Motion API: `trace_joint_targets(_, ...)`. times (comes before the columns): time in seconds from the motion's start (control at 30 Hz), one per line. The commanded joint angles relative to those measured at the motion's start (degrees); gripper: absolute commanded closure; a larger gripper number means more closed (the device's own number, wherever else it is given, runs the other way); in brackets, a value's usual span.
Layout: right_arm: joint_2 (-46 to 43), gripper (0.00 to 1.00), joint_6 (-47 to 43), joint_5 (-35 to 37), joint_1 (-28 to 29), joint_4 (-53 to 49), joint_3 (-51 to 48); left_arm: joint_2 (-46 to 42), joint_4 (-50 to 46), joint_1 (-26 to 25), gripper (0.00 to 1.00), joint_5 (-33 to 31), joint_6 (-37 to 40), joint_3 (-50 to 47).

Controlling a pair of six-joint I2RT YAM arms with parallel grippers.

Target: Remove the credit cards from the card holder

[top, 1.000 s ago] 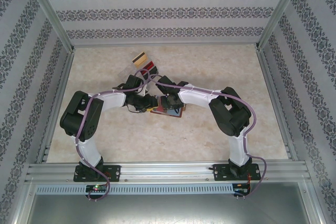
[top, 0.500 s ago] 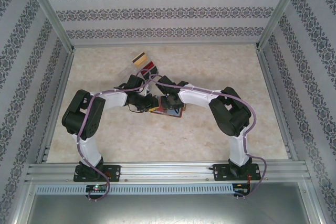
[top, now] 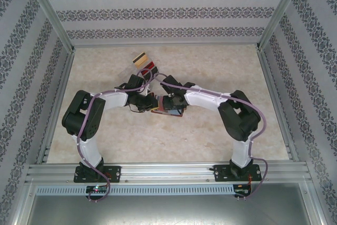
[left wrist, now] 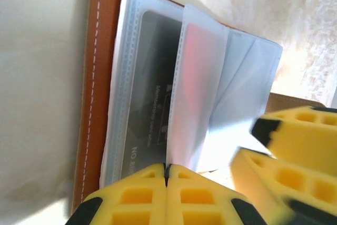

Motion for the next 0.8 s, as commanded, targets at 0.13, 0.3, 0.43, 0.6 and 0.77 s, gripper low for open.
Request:
trace_joint_targets(0.13,-10.90,0.50,2.49,-1.94,-3.38,7.71,-6.35,-5.66,-4.86,-1.15,1.00,-4.92,3.86,-0.15)
trace_joint_targets(0.3,-13.83,0.50,3.46,-1.87,-4.85,9.67,-9.68,-5.39,-2.99,-3.55,0.72,-1.28,4.33,1.26)
trace_joint_targets(0.43,-16.10,0.50,4.21,-1.51,-5.70,11.11,-11.79,-3.20,-0.14,-5.42,0.56,1.44,2.58,2.98)
trace_joint_targets(0.6,-19.27,0.50,4.74,0.21,-6.69,11.45,-14.23,-1.14,3.84,-6.36,0.51,4.04,-0.30,4.23)
trace_joint_targets(0.77,-19.48,0.50,3.57,0.69,-8.18,10.24,-14.66,0.08,0.92,-6.31,0.49,-1.36,0.86,6.84)
